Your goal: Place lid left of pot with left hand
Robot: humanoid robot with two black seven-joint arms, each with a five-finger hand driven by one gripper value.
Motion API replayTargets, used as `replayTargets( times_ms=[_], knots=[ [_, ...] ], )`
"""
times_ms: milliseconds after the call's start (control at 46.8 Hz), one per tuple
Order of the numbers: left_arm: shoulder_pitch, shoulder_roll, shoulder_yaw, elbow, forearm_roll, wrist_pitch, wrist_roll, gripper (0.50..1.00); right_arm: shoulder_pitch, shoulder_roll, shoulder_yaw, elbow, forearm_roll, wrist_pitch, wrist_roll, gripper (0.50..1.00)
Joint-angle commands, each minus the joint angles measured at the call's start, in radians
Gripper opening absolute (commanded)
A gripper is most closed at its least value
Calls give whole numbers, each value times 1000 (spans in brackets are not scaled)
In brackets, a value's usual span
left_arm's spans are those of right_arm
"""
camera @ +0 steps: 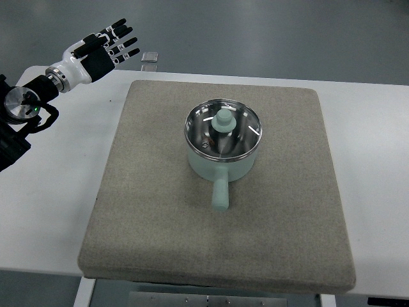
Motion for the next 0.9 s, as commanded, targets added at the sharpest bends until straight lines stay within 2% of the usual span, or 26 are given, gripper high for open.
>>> replayTargets(
  times_ms=[0, 171, 363, 619, 726, 876],
  knots=[
    [3, 5, 1, -2, 5, -8, -2, 996, 0, 0, 1, 0, 0, 0, 0, 924],
    [-3, 11, 12, -1, 43, -31, -12, 994, 0, 0, 1, 0, 0, 0, 0, 924],
    [-15, 22, 3, -1, 229, -31, -21, 994, 0, 0, 1, 0, 0, 0, 0, 924],
    [-43, 23, 3, -13, 451, -31, -87, 994, 0, 0, -1, 1, 0, 0, 0, 924],
    [-61, 23, 4, -14, 551, -33, -95, 994, 0, 0, -1, 1, 0, 0, 0, 924],
    [-84, 40, 7, -85, 741, -33, -97, 994, 0, 0, -1, 0, 0, 0, 0, 924]
  ],
)
